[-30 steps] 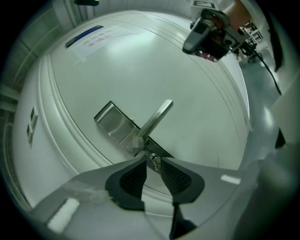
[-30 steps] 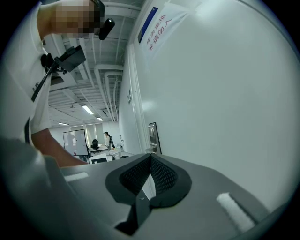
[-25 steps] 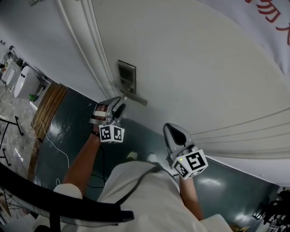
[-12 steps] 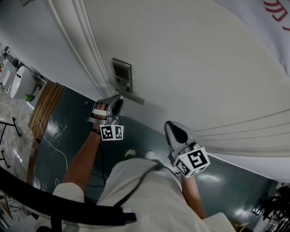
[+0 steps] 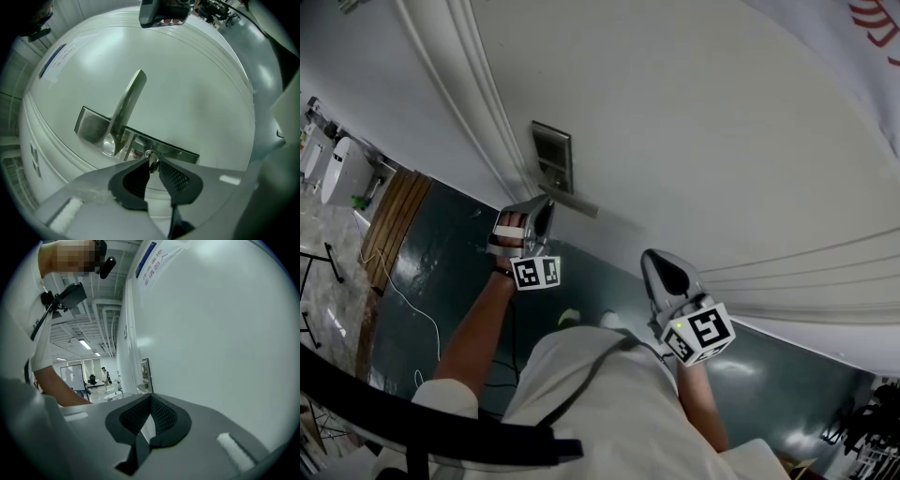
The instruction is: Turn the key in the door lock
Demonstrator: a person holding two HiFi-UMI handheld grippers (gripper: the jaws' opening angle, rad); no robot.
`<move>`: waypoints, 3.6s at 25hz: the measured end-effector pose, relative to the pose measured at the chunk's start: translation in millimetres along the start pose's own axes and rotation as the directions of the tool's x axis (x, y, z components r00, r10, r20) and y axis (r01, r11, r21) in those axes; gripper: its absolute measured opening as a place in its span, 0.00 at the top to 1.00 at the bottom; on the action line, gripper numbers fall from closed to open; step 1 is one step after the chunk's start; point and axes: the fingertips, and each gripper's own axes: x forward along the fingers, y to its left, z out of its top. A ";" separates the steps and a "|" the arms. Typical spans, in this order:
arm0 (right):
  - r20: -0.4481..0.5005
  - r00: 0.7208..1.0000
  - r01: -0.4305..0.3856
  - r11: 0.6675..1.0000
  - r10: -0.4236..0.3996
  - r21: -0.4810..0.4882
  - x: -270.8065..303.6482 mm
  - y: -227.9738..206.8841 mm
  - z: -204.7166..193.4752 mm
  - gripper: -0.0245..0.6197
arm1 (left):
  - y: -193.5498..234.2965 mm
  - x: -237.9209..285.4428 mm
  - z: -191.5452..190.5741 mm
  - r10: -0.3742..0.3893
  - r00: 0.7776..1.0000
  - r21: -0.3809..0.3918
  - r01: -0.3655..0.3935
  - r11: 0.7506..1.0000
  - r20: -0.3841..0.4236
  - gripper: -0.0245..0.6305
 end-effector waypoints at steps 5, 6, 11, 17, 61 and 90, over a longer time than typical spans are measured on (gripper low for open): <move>-0.001 1.000 0.010 1.000 -0.010 0.003 -1.2 -3.5 -2.4 0.95 | 1.6 1.1 -0.6 0.013 1.000 -0.046 -0.014 0.999 -0.012 0.92; -0.002 1.000 0.012 1.000 -0.012 0.004 -1.8 -4.3 -2.8 0.95 | 1.9 1.3 -0.8 0.013 1.000 -0.056 -0.014 0.998 -0.014 0.92; -0.001 1.000 0.014 1.000 -0.014 0.007 -2.1 -4.0 -3.4 0.95 | 3.0 2.2 -1.2 -0.006 1.000 -0.160 0.002 0.987 -0.027 0.92; -0.003 1.000 0.008 1.000 -0.008 0.016 -2.7 0.1 -6.7 0.95 | 1.9 6.2 -6.5 -0.064 0.997 -0.439 0.037 0.898 -0.048 0.93; -0.001 0.998 0.065 0.998 -0.065 0.019 -21.4 12.5 -15.8 0.95 | 5.8 12.7 -15.3 -0.043 0.904 -0.576 0.234 -0.784 0.426 0.92; 0.030 0.995 0.090 0.995 -0.091 0.030 -25.8 11.7 -12.7 0.95 | 8.8 13.2 -16.3 0.001 0.888 -0.526 0.273 -0.805 0.460 0.78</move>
